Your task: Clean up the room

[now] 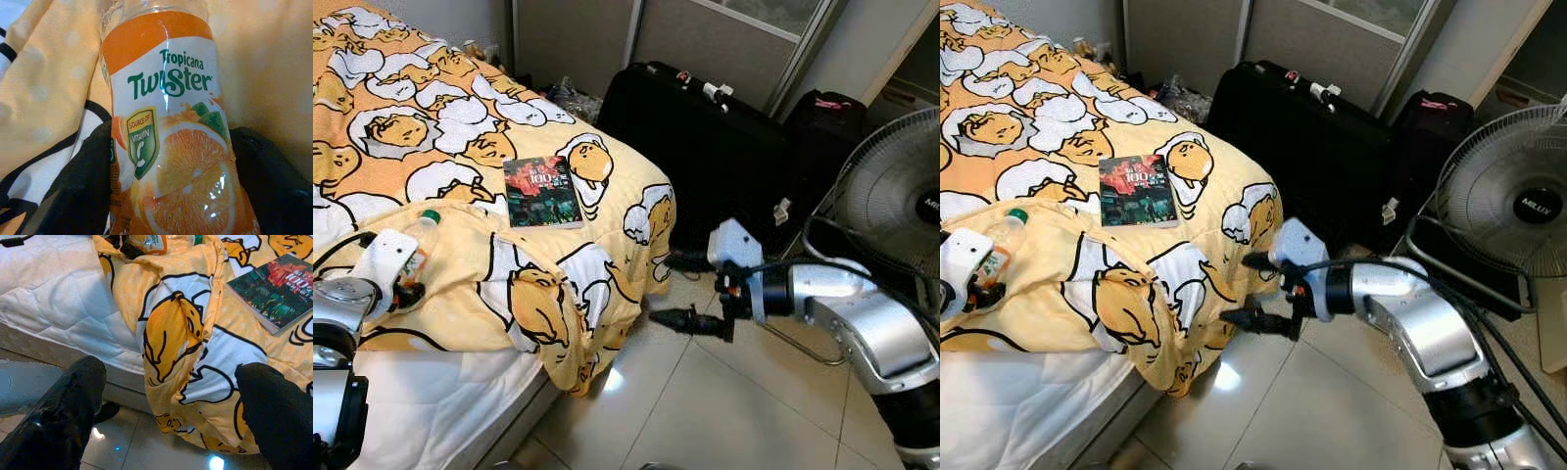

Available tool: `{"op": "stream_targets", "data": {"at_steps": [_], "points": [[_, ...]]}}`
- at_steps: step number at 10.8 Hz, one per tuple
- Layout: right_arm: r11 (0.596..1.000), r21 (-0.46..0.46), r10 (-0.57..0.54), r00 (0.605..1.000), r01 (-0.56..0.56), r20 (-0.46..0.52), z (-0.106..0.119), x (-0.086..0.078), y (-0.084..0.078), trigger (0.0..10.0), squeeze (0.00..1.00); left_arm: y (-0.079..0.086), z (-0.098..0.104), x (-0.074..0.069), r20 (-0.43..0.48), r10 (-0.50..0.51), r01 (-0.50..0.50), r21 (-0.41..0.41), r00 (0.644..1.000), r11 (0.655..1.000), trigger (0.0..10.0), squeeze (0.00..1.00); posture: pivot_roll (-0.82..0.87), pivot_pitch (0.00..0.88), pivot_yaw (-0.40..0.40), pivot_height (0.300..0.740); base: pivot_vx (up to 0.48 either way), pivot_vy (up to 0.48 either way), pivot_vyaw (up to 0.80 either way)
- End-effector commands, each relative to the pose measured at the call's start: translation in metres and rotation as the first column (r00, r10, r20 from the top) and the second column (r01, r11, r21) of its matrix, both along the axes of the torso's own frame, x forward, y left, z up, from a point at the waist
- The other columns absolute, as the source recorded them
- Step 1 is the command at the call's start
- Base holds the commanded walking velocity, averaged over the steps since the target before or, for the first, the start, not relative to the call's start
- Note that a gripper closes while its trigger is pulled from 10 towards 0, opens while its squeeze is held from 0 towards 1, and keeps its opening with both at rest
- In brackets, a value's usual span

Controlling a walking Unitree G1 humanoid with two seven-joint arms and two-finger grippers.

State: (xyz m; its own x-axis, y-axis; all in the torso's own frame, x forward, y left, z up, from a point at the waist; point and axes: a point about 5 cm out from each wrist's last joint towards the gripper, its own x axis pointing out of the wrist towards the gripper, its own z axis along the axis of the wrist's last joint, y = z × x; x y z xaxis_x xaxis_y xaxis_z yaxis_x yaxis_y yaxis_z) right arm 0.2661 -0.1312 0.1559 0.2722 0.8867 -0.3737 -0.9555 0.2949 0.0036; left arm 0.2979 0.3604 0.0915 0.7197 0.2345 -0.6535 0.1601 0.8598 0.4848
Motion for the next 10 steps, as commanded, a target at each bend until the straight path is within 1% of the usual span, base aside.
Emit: {"op": "stream_targets", "data": {"at_steps": [1, 2, 3, 4, 5, 6, 7, 8, 9, 10], "points": [[1.0, -0.01, -0.007, 1.0, 0.007, 0.017, 0.002, 0.001, -0.003, 10.0, 0.0, -0.004, 0.004, 0.005, 0.021, -0.004, 0.005, -0.013, 1.0, 1.0, 0.0, 0.0, -0.26, 0.0, -0.117, 0.74, 0.0, 0.0, 0.0], [1.0, -0.007, -0.017, 1.0, 0.017, 0.021, 0.001, 0.001, -0.003, 10.0, 0.0, -0.005, 0.004, 0.007, 0.026, -0.011, 0.011, -0.012, 1.0, 1.0, 0.0, 0.0, -0.25, 0.0, -0.109, 0.74, 0.0, 0.0, 0.0], [0.995, -0.012, -0.095, 0.994, 0.095, 0.056, -0.001, 0.005, -0.01, 10.0, 0.0, -0.009, 0.011, 0.013, 0.063, -0.038, 0.039, -0.013, 0.997, 0.999, 0.0, 0.0, -0.23, 0.0, -0.095, 0.74, 0.0, 0.0, 0.0], [0.989, -0.001, -0.145, 0.989, 0.145, 0.033, -0.003, 0.006, -0.016, 10.0, 0.0, -0.012, 0.017, 0.019, 0.108, -0.043, 0.047, -0.041, 0.993, 0.998, 0.0, 0.0, -0.22, 0.0, -0.085, 0.74, 0.0, 0.0, 0.0], [0.952, 0.099, -0.294, 0.955, 0.289, 0.035, -0.004, 0.011, -0.021, 10.0, 0.0, -0.029, 0.034, 0.037, 0.23, -0.072, 0.108, -0.147, 0.97, 0.983, 0.0, 0.0, -0.19, 0.0, -0.056, 0.74, 0.0, 0.0, 0.0], [0.915, 0.145, -0.387, 0.921, 0.377, 0.044, -0.005, 0.015, -0.023, 10.0, 0.0, -0.04, 0.043, 0.047, 0.29, -0.087, 0.153, -0.211, 0.953, 0.966, 0.2, 0.0, -0.17, 0.0, -0.037, 0.74, 0.0, 0.0, 0.0], [0.857, 0.188, -0.495, 0.868, 0.48, 0.038, -0.009, 0.019, -0.025, 10.0, 0.0, -0.06, 0.055, 0.061, 0.372, -0.093, 0.213, -0.296, 0.924, 0.931, 1.5, 0.0, -0.16, 0.0, -0.026, 0.74, 0.0, 0.0, 0.0], [0.778, 0.219, -0.614, 0.787, 0.589, 0.065, -0.014, 0.024, -0.026, 10.0, 0.0, -0.082, 0.06, 0.071, 0.431, -0.069, 0.255, -0.39, 0.9, 0.885, 0.0, 0.0, -0.15, 0.0, 0.0, 0.74, 0.0, 0.0, 0.0], [0.695, 0.249, -0.701, 0.713, 0.674, 0.027, -0.019, 0.027, -0.028, 10.0, 0.0, -0.1, 0.058, 0.075, 0.456, -0.071, 0.293, -0.439, 0.887, 0.85, 0.0, 0.0, -0.15, 0.0, 0.023, 0.74, 0.0, 0.0, 0.0], [0.6, 0.288, -0.78, 0.625, 0.746, 0.006, -0.024, 0.027, -0.028, 10.0, 0.0, -0.125, 0.049, 0.073, 0.489, -0.062, 0.322, -0.469, 0.87, 0.823, 0.0, 0.0, -0.15, 0.0, 0.049, 0.74, 0.0, 0.0, 0.0]]}}
